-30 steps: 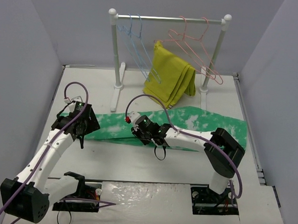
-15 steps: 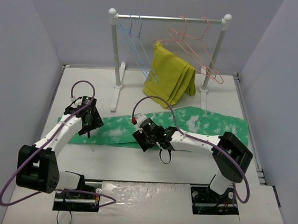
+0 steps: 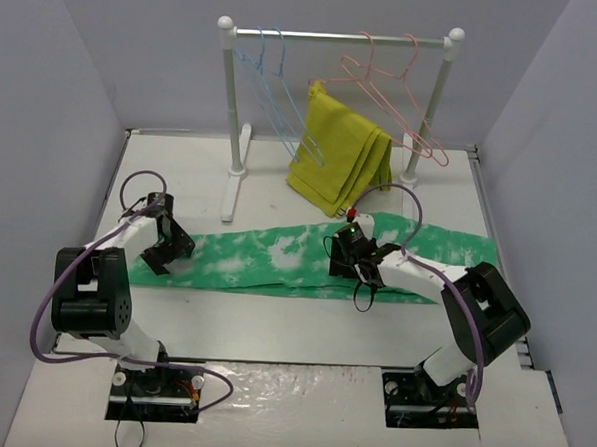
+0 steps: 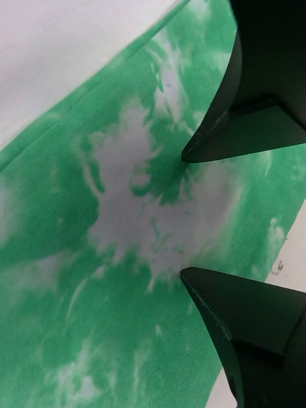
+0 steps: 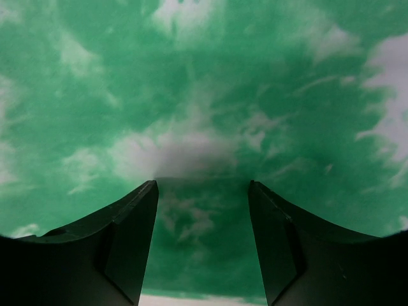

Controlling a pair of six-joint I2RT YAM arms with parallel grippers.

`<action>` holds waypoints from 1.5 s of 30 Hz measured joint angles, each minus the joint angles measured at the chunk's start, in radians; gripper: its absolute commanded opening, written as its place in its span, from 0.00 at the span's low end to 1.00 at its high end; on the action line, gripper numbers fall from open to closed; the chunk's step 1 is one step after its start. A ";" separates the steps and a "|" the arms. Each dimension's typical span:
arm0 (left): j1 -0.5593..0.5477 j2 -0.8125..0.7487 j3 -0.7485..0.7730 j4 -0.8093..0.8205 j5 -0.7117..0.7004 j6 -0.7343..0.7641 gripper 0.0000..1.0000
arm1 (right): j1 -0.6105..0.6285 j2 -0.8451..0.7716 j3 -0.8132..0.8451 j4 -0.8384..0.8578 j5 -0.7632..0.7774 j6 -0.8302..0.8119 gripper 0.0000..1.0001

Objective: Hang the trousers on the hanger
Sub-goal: Fold the trousers at the center of the board.

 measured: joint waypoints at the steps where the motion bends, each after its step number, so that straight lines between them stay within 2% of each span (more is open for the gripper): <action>1: 0.023 -0.001 0.000 0.001 0.011 -0.002 0.64 | 0.011 -0.005 -0.006 0.005 0.008 0.026 0.56; 9: 0.192 0.002 0.002 0.006 0.102 0.001 0.63 | 0.178 -0.001 -0.010 -0.047 0.126 0.140 0.60; 14: 0.322 0.017 0.018 0.008 0.129 0.012 0.63 | 0.330 0.095 0.092 -0.091 0.190 0.180 0.63; 18: 0.383 0.027 0.034 0.008 0.117 0.035 0.63 | 0.395 0.161 0.171 -0.103 0.204 0.191 0.63; 24: 0.393 -0.019 0.033 -0.029 0.096 0.084 0.64 | 0.425 0.144 0.177 -0.145 0.194 0.202 0.63; 27: 0.357 -0.142 0.033 -0.047 0.082 0.117 0.63 | 0.427 0.106 0.176 -0.217 0.188 0.198 0.66; 29: 0.279 -0.247 0.033 -0.046 0.054 0.141 0.63 | 0.418 0.057 0.173 -0.255 0.185 0.194 0.67; 31: 0.180 -0.330 0.034 -0.040 0.044 0.166 0.64 | 0.384 -0.004 0.168 -0.278 0.184 0.194 0.68; 34: 0.012 -0.397 0.032 -0.036 0.030 0.185 0.64 | 0.287 -0.095 0.131 -0.275 0.166 0.207 0.76; 38: -0.169 -0.394 -0.039 -0.004 0.006 0.166 0.64 | 0.022 -0.191 0.014 -0.284 0.146 0.244 0.82; 40: -0.198 -0.365 -0.088 -0.008 0.001 0.130 0.64 | -0.099 -0.208 -0.031 -0.294 0.123 0.249 0.83; 45: -0.180 -0.308 -0.207 0.013 -0.018 0.033 0.63 | -0.368 -0.234 -0.104 -0.258 0.024 0.247 0.84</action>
